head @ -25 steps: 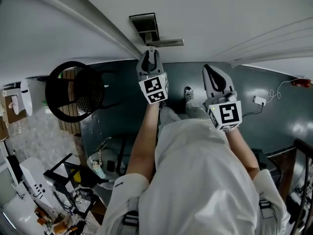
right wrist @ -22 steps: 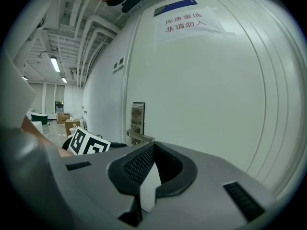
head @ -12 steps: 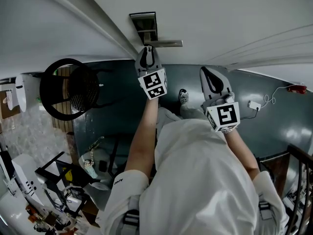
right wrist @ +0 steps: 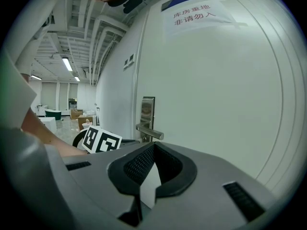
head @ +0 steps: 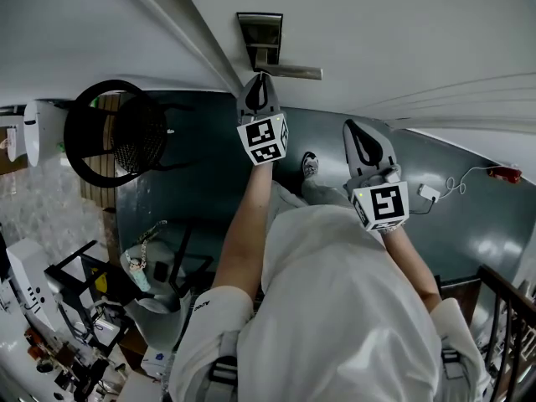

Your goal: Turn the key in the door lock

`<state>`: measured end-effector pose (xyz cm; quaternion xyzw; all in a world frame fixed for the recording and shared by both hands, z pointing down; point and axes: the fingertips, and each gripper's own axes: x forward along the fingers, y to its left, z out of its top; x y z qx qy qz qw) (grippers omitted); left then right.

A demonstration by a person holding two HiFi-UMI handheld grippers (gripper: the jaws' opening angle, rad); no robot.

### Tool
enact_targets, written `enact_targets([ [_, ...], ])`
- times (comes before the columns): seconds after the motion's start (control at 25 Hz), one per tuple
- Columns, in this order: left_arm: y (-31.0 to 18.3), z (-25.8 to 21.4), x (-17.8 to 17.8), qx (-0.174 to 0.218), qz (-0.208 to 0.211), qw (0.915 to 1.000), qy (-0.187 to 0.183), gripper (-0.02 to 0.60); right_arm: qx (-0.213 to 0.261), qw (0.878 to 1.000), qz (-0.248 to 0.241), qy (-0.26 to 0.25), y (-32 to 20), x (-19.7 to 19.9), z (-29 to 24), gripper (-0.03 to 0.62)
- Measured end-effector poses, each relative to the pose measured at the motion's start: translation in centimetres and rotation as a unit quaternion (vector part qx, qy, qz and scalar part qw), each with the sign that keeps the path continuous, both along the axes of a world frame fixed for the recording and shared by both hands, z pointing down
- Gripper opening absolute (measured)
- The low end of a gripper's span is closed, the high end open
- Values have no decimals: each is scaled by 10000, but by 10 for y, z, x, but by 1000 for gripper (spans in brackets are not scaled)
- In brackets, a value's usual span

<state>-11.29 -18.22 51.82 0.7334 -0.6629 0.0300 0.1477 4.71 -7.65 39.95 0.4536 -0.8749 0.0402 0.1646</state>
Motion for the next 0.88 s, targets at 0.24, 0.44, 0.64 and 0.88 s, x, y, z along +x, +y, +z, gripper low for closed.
enact_targets([
  [0.24,-2,1,-3,37,-121,9918,1273,26,-34,9999,-125,49,-3,4,6,-8],
  [0.44,-2,4,-6,83,-132,9553,2954,26,-60,9997,-227,63,-2,5,9,-8],
  [0.64,-1,7,-7,33,-51,8994,4372,26,-80,9996,-271,63,-4,7,12,-8],
  [0.88,-2,3,-7,206,90,8020,5969,26,-117,9992,-383,72,-4,1,13,-8],
])
